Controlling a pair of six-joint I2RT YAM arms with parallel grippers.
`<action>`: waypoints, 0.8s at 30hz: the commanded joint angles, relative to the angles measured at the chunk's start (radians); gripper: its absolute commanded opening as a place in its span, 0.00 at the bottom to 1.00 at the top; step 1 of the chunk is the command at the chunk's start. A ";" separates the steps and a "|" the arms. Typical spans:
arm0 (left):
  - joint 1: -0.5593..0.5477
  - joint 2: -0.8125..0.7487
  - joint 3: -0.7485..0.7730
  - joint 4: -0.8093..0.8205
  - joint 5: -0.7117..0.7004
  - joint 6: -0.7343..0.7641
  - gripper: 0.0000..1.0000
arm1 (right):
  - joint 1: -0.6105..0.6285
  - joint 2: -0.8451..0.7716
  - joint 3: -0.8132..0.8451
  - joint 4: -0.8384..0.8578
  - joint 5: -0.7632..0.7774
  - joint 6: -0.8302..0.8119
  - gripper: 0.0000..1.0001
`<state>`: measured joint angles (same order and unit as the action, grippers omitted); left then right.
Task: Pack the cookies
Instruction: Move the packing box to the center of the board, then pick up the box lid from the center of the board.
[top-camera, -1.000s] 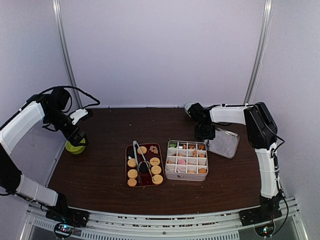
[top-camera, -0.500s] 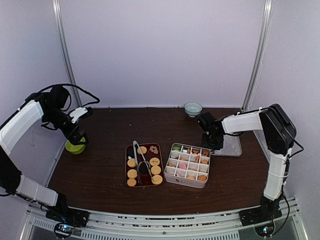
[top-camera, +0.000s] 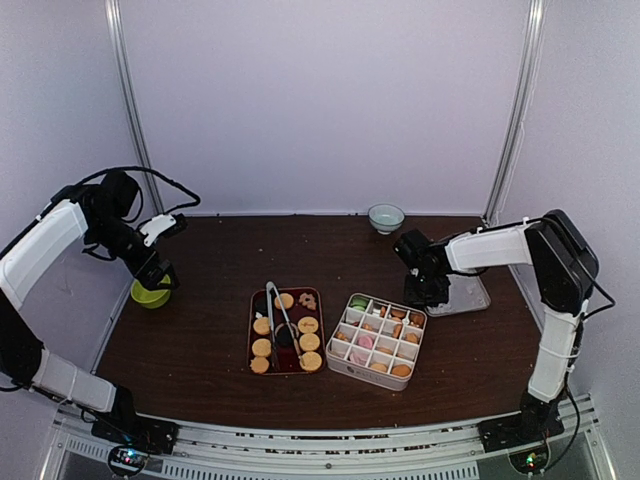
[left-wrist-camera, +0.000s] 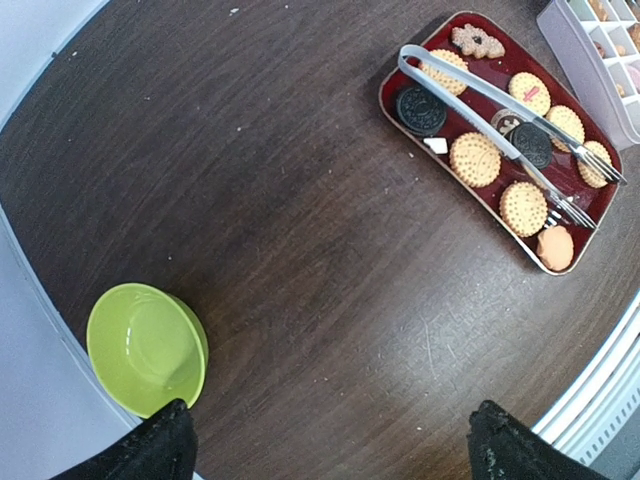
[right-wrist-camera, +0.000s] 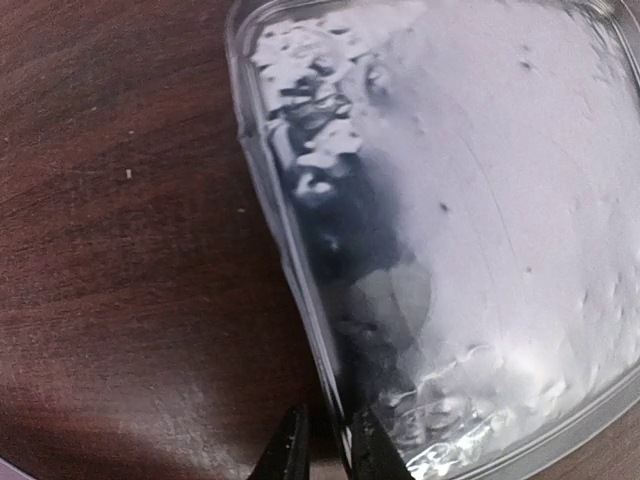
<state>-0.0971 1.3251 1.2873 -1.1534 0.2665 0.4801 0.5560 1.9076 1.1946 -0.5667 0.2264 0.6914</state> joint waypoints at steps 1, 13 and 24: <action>0.007 0.002 0.033 -0.002 0.022 0.007 0.97 | -0.008 0.066 0.069 -0.081 0.010 -0.029 0.13; 0.007 0.016 0.045 -0.001 0.067 -0.001 0.97 | -0.036 0.014 -0.008 -0.022 -0.011 -0.045 0.00; 0.007 0.030 0.066 0.025 0.164 -0.018 0.98 | -0.007 -0.329 0.145 -0.056 -0.148 -0.080 0.00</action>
<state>-0.0971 1.3392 1.3201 -1.1522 0.3542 0.4755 0.5301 1.7496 1.2552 -0.6399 0.1581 0.6304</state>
